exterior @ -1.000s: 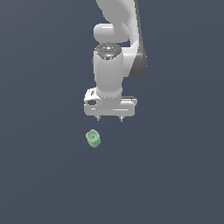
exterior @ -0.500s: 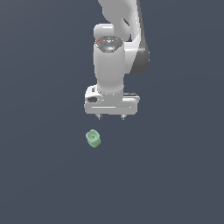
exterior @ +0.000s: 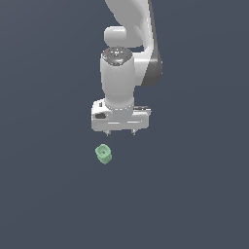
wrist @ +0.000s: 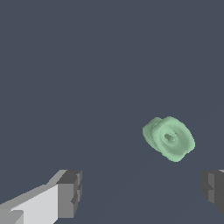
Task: Pick up the object and move it to a goal position.
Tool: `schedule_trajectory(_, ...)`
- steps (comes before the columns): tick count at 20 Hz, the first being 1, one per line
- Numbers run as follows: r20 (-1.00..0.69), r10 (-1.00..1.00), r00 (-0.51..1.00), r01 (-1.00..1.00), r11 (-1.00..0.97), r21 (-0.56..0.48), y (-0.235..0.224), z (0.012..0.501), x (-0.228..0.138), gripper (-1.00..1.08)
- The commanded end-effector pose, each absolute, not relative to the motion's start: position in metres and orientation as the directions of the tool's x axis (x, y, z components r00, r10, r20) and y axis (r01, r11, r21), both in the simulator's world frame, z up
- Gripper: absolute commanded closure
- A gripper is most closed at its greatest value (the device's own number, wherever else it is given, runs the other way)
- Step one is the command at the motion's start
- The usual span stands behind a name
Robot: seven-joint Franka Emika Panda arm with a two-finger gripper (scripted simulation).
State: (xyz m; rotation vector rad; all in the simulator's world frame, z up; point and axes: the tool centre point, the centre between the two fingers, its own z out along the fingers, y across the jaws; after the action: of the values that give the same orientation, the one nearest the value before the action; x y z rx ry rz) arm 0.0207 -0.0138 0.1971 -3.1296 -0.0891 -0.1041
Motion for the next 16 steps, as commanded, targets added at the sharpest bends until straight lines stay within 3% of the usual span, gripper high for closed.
schedule_trajectory(1, 0.063, 0.095, 0.994, 0.095, -0.995, -0.003, -0.019, 0.192, 0.022, -0.92)
schedule_trajectory(16, 0.025, 0.417, 0.908, 0.417, -0.909, 0.014, -0.061, 0.144, 0.031, -0.92)
